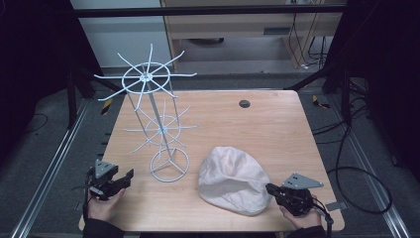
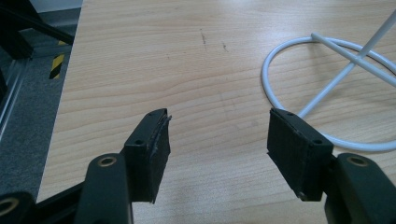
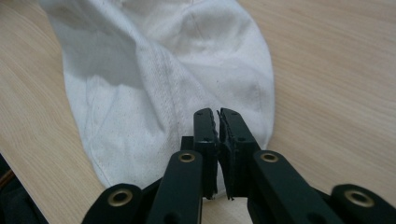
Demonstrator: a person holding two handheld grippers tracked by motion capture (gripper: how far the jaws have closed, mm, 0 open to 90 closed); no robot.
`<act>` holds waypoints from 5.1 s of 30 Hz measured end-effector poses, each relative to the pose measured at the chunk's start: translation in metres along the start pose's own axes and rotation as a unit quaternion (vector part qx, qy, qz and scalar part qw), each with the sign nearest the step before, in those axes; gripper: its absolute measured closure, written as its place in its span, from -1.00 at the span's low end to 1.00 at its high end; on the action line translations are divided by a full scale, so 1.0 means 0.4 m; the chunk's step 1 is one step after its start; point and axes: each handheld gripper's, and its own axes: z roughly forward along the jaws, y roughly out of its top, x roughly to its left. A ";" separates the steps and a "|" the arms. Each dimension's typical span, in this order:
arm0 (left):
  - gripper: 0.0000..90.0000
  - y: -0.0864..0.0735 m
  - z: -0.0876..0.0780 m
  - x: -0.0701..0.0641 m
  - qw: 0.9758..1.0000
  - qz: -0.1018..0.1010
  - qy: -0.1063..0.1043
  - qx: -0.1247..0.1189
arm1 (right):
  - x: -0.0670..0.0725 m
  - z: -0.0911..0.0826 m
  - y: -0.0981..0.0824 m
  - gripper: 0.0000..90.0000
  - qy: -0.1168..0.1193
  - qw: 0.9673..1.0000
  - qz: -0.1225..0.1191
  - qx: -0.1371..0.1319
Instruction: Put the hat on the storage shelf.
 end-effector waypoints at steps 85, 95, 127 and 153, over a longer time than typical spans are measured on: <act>-0.18 -0.002 0.007 0.001 1.000 0.007 0.000 0.010 | 0.109 0.102 0.234 0.97 0.050 0.988 -0.117 0.083; -0.18 -0.003 0.006 0.002 1.000 0.006 0.000 0.011 | 0.084 0.043 0.236 0.97 0.026 0.996 -0.086 0.019; -0.18 -0.003 0.008 -0.001 1.000 0.007 0.001 0.012 | 0.039 -0.134 0.271 0.97 -0.043 0.981 -0.039 -0.184; -0.18 -0.003 0.008 0.000 1.000 0.007 0.000 0.011 | 0.081 -0.220 0.354 0.97 -0.046 0.953 -0.051 -0.294</act>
